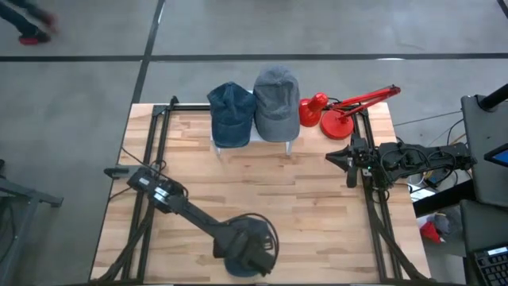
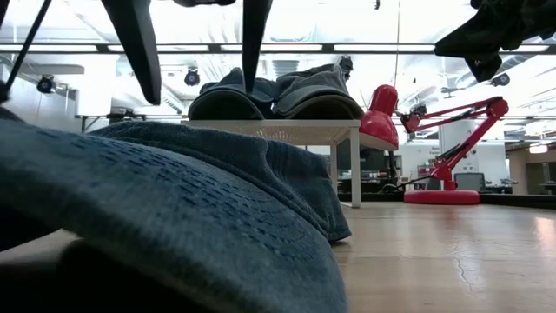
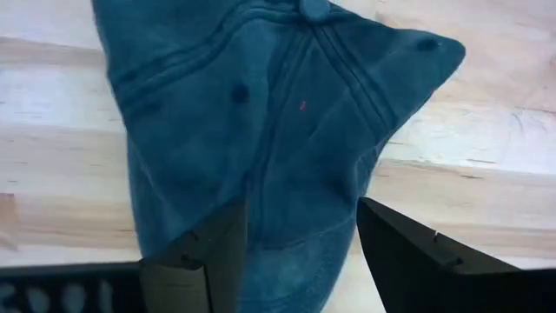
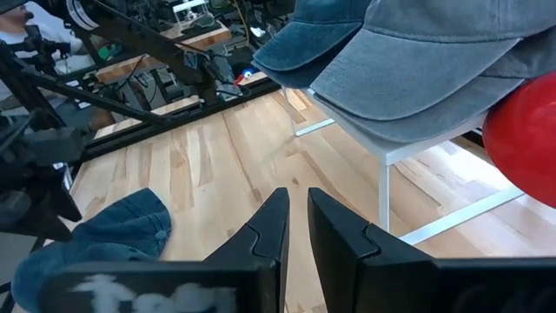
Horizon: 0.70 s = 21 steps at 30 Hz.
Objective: Pick & Place hat
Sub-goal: Stack the blue cap on the blue cap on the shelf
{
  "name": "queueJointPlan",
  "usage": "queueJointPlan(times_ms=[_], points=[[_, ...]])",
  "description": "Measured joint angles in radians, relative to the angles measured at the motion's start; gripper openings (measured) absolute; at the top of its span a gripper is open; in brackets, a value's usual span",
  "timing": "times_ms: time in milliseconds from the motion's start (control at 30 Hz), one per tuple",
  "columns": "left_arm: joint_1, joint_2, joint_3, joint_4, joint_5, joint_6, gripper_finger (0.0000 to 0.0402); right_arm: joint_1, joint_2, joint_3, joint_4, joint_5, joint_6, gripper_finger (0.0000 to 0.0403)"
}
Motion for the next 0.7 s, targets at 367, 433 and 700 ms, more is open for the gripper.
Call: queueJointPlan(times_ms=[367,433,700], points=[[0.034,-0.003,-0.107,0.001,0.019,0.008,0.0209,0.0,0.0,0.0,0.0,0.0,0.0,0.0043],[0.037,-0.003,-0.141,0.018,0.047,0.008,0.0209,0.0,0.0,0.0,0.0,0.0,0.0,0.0044],[0.041,-0.003,-0.298,0.223,0.095,0.011,0.0209,0.0,0.0,0.0,0.0,0.0,0.0,0.0044]])
